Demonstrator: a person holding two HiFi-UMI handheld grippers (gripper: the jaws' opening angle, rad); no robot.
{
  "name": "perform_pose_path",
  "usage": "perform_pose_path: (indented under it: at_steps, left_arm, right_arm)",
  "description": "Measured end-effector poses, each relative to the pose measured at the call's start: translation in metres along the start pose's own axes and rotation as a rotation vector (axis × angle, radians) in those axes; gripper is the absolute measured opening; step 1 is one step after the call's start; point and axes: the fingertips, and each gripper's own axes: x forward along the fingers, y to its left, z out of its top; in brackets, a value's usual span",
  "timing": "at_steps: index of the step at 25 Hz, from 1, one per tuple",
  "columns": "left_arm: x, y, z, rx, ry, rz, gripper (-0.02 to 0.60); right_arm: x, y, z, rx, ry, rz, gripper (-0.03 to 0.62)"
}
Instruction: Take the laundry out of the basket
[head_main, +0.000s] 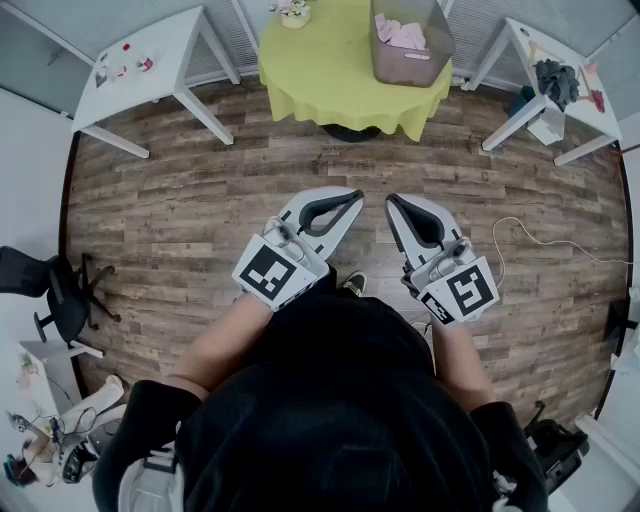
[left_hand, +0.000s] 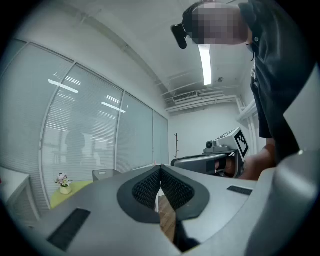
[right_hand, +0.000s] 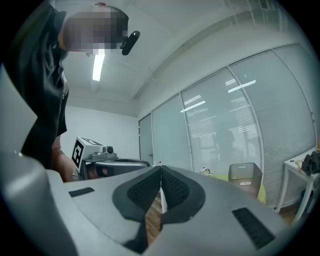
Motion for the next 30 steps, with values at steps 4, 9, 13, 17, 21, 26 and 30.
perform_pose_path:
  at_steps: [4, 9, 13, 17, 21, 26, 30]
  left_arm:
    - [0.002, -0.003, 0.000, -0.005, -0.001, -0.005, 0.009]
    - [0.011, -0.007, 0.003, -0.004, 0.003, -0.005, 0.009]
    - [0.020, -0.009, -0.001, 0.006, 0.048, -0.014, 0.009]
    - [0.032, -0.010, 0.004, 0.004, 0.054, -0.013, 0.009]
    - [0.050, -0.011, 0.012, 0.012, 0.042, -0.035, 0.009]
    - [0.077, 0.000, 0.015, 0.003, 0.034, -0.046, 0.009]
    - [0.107, 0.015, 0.018, 0.003, 0.007, -0.064, 0.009]
  right_arm:
    - [-0.002, 0.001, -0.001, -0.009, 0.008, -0.003, 0.023]
    - [-0.009, -0.006, 0.001, -0.021, 0.013, -0.019, 0.023]
    - [-0.016, -0.016, 0.003, -0.037, 0.022, -0.041, 0.025]
    - [-0.020, -0.027, 0.008, -0.062, 0.020, -0.053, 0.025]
    - [-0.021, -0.043, 0.014, -0.073, 0.011, -0.059, 0.025]
    - [-0.016, -0.071, 0.016, -0.084, 0.015, -0.079, 0.025]
    - [-0.008, -0.103, 0.016, -0.098, 0.027, -0.094, 0.025]
